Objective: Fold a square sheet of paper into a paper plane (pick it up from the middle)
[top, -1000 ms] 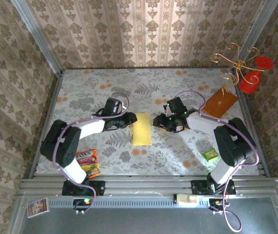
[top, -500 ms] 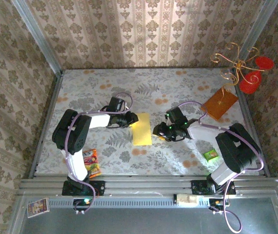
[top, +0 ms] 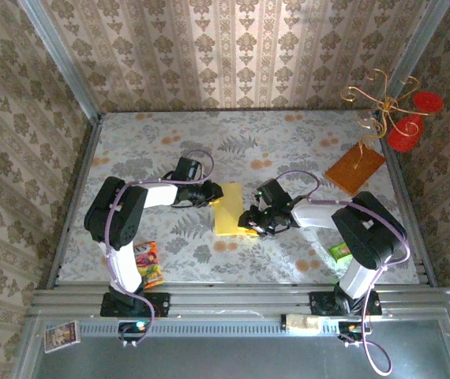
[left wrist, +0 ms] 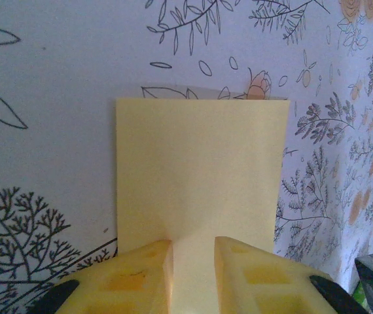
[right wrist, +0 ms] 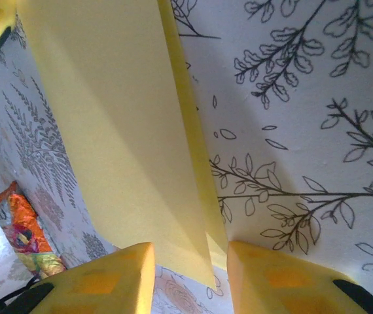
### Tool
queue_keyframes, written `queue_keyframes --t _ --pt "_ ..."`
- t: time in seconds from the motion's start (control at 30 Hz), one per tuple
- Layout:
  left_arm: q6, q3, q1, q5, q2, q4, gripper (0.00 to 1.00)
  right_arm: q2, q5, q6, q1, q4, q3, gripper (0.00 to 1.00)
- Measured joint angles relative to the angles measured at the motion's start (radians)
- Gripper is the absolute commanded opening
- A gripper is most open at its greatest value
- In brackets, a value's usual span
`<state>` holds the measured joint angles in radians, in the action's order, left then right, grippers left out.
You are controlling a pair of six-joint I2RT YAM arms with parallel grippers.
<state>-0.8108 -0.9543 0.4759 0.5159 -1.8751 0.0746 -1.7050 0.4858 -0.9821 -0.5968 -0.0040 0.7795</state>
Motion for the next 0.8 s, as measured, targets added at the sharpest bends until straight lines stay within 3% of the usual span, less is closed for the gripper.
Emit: queue_keyframes --t 0.17,0.57,0.8 --pt "0.0 0.0 -0.001 0.001 0.0 0.0 0.24 -0.013 0.018 -0.014 -0.001 0.032 0.0 0.27" --pt "0.0 0.006 -0.006 0.013 0.0 0.007 0.24 -0.003 0.019 -0.016 -0.003 0.042 0.0 0.21" --pt "0.0 0.008 -0.006 0.018 0.0 0.013 0.24 0.0 0.016 -0.012 -0.003 0.039 0.001 0.09"
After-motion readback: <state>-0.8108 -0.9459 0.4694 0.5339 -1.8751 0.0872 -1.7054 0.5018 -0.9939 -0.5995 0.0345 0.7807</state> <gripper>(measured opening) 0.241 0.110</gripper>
